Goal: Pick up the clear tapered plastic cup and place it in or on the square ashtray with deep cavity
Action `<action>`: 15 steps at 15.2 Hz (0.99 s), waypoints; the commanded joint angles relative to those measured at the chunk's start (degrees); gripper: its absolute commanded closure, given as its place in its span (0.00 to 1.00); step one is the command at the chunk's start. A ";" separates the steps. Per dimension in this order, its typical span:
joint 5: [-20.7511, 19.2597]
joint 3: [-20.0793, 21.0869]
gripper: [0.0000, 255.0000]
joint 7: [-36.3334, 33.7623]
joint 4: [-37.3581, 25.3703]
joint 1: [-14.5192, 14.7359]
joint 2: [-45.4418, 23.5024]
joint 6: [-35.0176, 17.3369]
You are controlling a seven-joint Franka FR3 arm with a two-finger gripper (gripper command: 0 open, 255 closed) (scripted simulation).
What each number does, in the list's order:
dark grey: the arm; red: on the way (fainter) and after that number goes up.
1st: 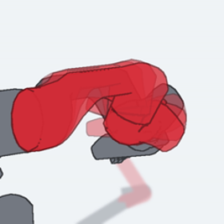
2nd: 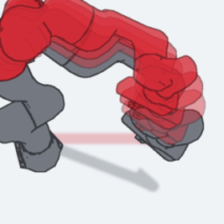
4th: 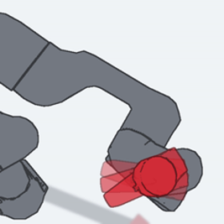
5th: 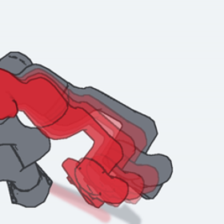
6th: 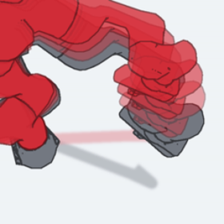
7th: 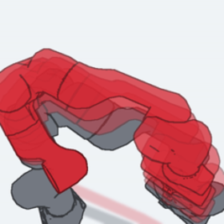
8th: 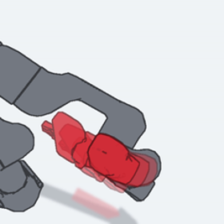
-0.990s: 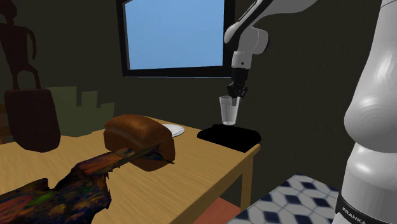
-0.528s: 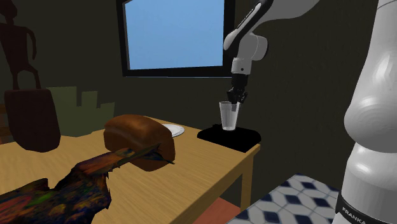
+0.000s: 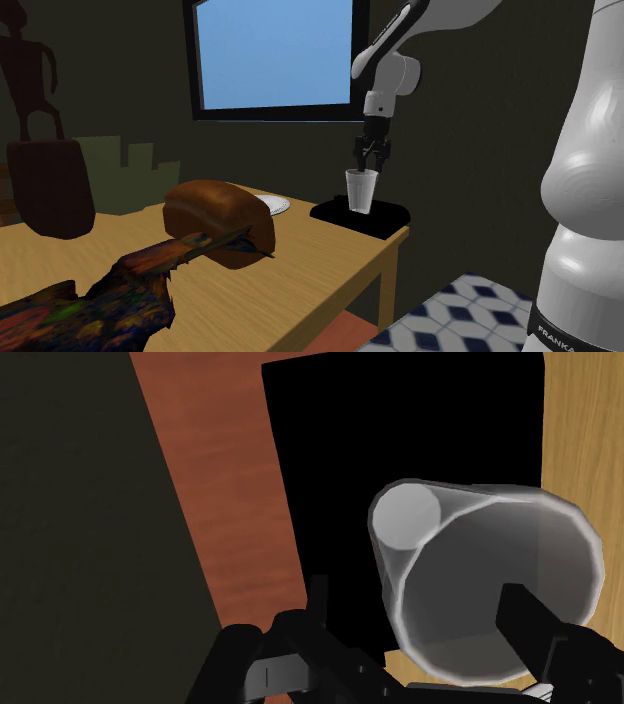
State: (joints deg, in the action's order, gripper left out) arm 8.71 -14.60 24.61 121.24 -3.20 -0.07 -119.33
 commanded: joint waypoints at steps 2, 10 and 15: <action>0.00 0.00 0.00 0.00 0.00 0.00 0.00 0.00; -1.13 -0.34 0.00 -0.74 -4.96 -0.35 2.17 7.04; -1.13 -0.34 0.00 -0.74 -4.97 -0.35 2.17 7.04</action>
